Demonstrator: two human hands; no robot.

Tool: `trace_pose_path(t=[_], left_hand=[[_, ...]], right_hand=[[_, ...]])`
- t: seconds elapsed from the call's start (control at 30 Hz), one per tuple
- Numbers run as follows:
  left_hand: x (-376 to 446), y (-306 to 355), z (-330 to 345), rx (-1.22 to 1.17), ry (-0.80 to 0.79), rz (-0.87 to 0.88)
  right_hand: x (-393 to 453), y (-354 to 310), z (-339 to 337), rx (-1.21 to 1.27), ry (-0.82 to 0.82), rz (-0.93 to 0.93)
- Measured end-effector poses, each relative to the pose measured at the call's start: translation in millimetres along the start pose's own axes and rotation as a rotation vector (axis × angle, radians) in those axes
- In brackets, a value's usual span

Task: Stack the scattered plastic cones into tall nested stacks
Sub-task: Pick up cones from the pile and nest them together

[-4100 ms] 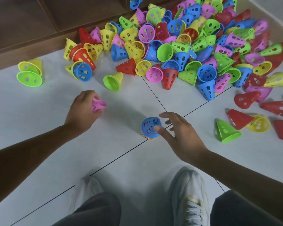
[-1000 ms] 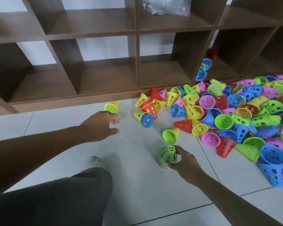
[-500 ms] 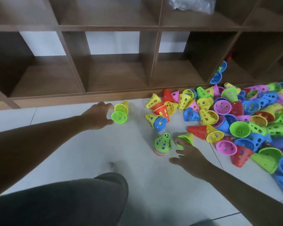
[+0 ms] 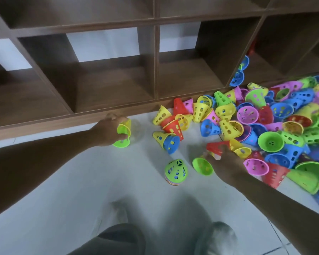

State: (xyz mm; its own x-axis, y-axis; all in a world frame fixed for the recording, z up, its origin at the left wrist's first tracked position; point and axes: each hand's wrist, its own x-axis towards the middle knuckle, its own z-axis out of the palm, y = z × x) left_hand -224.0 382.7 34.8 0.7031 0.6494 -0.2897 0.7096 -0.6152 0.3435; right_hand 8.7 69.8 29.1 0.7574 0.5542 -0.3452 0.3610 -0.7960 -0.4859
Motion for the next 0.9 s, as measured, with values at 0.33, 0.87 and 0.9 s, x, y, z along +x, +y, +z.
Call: trace_pose_path(t=[0.33, 0.87, 0.9], left_hand=[[46.8, 6.9, 41.8, -0.149, 0.066, -0.377], [10.0, 34.6, 57.5, -0.371, 0.301, -0.276], [0.9, 43.1, 57.8, -0.446, 0.313, -0.269]], right_hand=[[23.3, 7.2, 18.3, 0.468, -0.318, 0.449], [-12.9, -3.1, 32.6, 0.852, -0.180, 0.255], [-22.2, -7.4, 29.8, 0.847, -0.157, 0.209]])
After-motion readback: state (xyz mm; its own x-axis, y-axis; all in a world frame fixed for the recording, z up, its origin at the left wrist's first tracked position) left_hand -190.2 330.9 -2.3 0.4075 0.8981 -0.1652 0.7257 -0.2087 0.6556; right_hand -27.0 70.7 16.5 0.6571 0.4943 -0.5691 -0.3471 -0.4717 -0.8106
